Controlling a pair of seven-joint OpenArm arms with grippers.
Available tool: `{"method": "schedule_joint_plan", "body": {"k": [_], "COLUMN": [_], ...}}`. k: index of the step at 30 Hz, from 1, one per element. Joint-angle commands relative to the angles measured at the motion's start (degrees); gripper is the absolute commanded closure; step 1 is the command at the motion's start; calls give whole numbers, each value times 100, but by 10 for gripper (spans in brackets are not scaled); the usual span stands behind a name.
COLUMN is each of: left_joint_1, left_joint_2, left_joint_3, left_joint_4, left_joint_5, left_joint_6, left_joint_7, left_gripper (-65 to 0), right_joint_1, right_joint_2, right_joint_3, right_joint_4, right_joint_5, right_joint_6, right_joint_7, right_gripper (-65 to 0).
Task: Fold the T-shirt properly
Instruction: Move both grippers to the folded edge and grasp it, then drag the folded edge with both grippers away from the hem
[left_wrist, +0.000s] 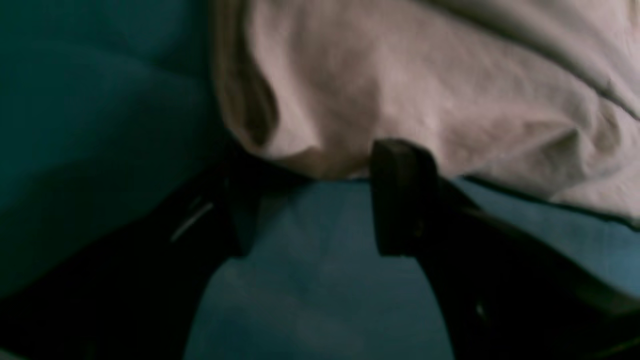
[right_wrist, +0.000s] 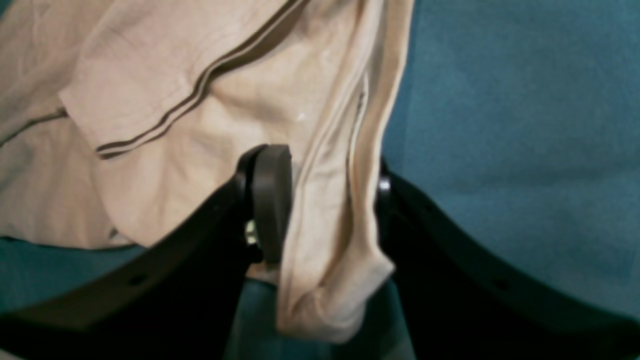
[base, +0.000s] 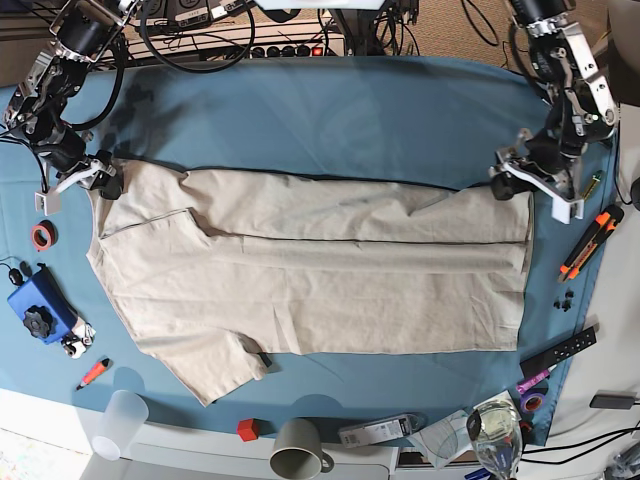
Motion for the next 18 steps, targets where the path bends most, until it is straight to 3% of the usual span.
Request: {"method": "schedule_joint_plan", "body": {"k": [1,5,8,12,16,18], "left_joint_1": [-98,-205,-321,-522,-691,-693], "left_joint_2": [-26,-22,-24,-22,-22,-24], "left_joint_3": [-4,-7,-7,0,0,-2], "left_joint_4": [74,70,2,-490,-901,-903], "left_joint_5": [-83,118,348,254,-39,-37], "left_joint_6": [-33,-20,170,166,20,125], "left_joint_7": [-68,-232,-367,-348,-44,52], "left_gripper": [-345,-345,-345,-341,-249,-150], "right_joint_1": [11,9,11,11,13,28], "right_joint_2": [90,92,92,92,101,114], "right_joint_3": [-11,-11,-13,-11,-11,-2], "right_joint_4": [50,50,50,50,50,50], "right_joint_5": [-188,-186,-181,-181,-179,-188], "right_joint_6": [-55,-50,-50,-48,-50,-48], "right_joint_7": [-192,-286,-321,-304,-195,-197], "right_gripper": [-217,-217,-217,-217,-195,-88]}}
